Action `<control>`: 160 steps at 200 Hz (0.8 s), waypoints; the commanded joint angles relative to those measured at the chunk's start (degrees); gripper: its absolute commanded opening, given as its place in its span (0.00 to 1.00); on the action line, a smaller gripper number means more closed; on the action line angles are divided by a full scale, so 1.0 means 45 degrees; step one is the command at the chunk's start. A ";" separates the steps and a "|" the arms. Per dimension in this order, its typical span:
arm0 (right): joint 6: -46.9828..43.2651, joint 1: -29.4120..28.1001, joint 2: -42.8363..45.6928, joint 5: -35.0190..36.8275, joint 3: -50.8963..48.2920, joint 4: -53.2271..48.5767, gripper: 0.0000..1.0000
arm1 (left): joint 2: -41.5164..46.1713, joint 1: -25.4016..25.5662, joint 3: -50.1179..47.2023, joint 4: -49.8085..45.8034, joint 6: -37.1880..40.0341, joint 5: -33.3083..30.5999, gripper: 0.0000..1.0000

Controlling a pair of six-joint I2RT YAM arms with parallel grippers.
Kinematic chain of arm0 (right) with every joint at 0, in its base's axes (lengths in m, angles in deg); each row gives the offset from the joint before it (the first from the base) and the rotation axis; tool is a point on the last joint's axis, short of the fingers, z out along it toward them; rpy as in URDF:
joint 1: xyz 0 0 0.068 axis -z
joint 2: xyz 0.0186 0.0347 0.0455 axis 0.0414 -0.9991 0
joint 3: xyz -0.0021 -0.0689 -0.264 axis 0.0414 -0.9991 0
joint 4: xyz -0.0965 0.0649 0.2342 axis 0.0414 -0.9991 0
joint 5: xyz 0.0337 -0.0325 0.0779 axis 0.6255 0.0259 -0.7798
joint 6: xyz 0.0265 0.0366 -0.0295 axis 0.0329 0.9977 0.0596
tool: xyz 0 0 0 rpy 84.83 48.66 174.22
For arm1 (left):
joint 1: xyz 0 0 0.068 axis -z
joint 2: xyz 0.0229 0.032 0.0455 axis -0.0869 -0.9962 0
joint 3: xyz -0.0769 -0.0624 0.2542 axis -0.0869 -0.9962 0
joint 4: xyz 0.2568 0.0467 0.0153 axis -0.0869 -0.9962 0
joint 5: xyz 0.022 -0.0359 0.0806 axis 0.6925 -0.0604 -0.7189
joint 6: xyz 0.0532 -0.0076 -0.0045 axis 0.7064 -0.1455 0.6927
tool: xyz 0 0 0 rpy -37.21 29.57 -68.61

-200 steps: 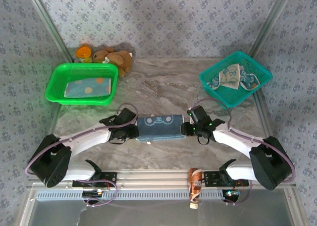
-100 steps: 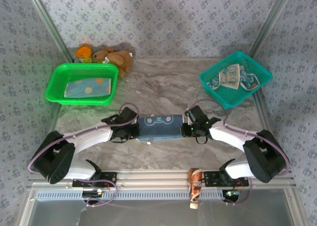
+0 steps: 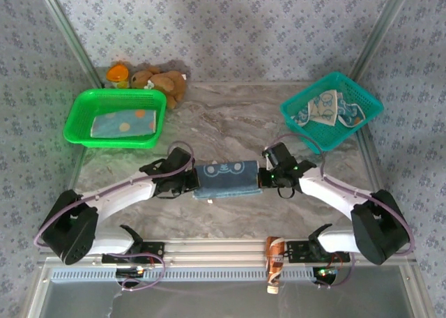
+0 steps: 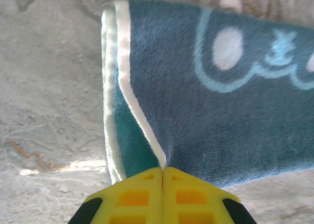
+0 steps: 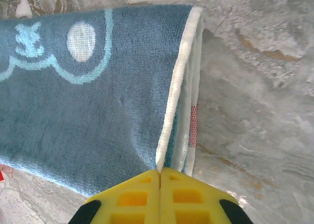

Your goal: Fold and stack the towels

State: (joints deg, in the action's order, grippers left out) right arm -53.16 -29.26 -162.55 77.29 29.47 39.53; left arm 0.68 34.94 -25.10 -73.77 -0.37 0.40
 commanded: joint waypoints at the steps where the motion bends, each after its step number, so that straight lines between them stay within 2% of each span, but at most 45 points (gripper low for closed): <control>1: -0.0506 0.0323 0.0438 0.0238 0.0397 -0.0987 0.00 | 0.0442 0.0130 0.0423 -0.0048 -0.0386 0.0192 0.00; 80: -0.0547 0.0596 -0.0055 0.0028 -0.0363 -0.0152 0.00 | 0.0092 0.1193 -0.1015 0.1252 -0.1765 0.0092 0.00; 126: -0.0316 0.0329 -0.0561 -0.0075 -0.0784 0.0193 0.00 | 0.0538 0.1580 -0.2109 0.0911 -0.2349 -0.0599 0.00; 149: -0.0123 0.0181 -0.0781 -0.0072 -0.1020 0.0386 0.06 | 0.0724 0.1591 -0.2395 0.0687 -0.2333 -0.0734 0.00; 160: -0.0094 0.0142 -0.0860 -0.0039 -0.1096 0.0424 0.11 | 0.0760 0.1580 -0.2464 0.0782 -0.2331 -0.0630 0.12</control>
State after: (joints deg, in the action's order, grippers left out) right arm -54.53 -28.19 -165.45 76.81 25.62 40.95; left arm 2.74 41.82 -35.26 -69.07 -9.73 -0.98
